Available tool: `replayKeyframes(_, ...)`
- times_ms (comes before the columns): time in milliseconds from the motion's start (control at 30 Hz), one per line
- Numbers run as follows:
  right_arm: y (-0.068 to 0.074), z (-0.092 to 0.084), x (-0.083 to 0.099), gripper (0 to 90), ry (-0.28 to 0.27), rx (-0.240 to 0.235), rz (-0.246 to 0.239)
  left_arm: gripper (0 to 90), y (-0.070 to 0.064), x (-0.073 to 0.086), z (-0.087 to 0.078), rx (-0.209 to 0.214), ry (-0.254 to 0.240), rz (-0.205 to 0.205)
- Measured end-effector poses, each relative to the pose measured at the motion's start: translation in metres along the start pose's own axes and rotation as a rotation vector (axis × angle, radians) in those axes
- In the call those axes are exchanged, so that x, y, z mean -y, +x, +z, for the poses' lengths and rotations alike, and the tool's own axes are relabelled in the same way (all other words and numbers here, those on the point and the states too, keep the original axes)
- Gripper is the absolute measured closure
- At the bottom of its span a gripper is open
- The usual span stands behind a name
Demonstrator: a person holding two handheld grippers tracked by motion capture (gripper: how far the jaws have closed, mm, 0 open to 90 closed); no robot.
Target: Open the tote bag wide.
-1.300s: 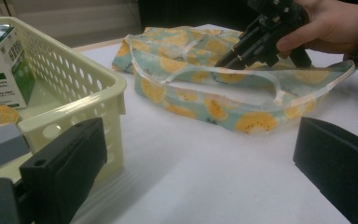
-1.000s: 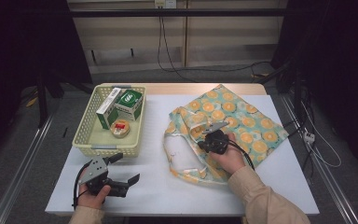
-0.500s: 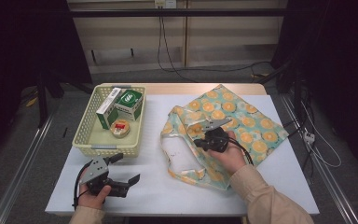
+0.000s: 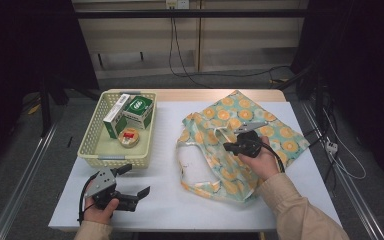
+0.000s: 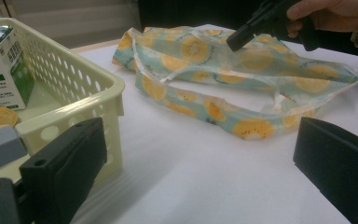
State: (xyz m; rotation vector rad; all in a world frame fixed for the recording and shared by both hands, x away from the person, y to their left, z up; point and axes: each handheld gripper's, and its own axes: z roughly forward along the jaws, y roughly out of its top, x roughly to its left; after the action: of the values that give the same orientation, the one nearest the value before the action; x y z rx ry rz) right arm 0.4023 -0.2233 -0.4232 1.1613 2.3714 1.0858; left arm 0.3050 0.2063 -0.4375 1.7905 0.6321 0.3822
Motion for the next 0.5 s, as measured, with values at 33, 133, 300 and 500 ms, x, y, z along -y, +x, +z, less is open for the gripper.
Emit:
replayKeyframes(33,-0.002,0.0,0.002,90.0,0.006,0.007,-0.001,2.5,0.0,0.0,0.0,0.001,0.002,0.0)
replayKeyframes(133,-0.008,0.0,0.007,90.0,0.015,0.013,0.01,2.5,0.001,0.0,0.0,0.0,0.008,0.015)
replayKeyframes(300,-0.012,0.003,0.012,89.9,0.027,0.024,0.016,2.5,0.001,0.0,0.0,-0.001,0.006,0.008)
replayKeyframes(500,-0.012,0.008,0.017,87.8,0.049,0.048,-0.004,2.5,0.0,0.0,0.0,0.002,0.005,0.005)
